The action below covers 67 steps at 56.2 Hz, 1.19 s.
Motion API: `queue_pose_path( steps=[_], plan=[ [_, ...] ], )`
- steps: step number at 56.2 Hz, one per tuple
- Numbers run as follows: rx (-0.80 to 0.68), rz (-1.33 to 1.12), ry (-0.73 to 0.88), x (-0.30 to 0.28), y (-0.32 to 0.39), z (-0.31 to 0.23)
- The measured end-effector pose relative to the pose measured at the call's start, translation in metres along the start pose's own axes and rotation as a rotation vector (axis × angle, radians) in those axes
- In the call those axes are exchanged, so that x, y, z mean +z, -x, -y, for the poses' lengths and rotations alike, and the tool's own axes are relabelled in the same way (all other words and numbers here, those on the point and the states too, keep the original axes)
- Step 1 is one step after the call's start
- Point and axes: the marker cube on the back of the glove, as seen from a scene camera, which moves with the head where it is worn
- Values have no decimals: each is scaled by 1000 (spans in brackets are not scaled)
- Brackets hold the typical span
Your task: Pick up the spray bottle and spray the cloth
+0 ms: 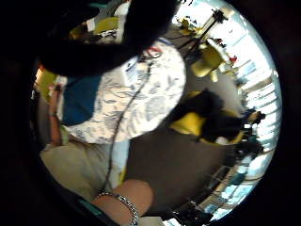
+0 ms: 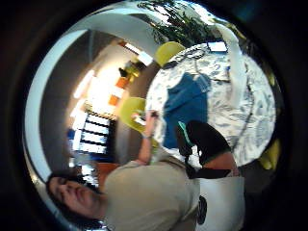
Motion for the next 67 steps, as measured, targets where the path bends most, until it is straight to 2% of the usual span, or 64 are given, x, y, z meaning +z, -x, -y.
queue_pose_path(
  steps=[6, 14, 18, 19, 22, 24, 32, 36, 40, 45, 49, 53, 67],
  plan=[
    [55, 273, -101, 19, -10, -1],
    [123, 434, -303, 50, -12, -1],
    [233, 528, -464, 61, -8, 12],
    [222, 548, -478, 64, -7, 14],
    [93, 574, -436, 76, -6, 15],
    [67, 587, -403, 82, -3, 19],
    [141, 674, -327, 101, 0, 40],
    [175, 682, -370, 105, -7, 52],
    [247, 649, -503, 105, -19, 70],
    [312, 593, -550, 107, -33, 81],
    [279, 550, -568, 109, -42, 88],
    [333, 530, -594, 106, -49, 99],
    [371, 510, -589, 107, -63, 133]
  ],
)
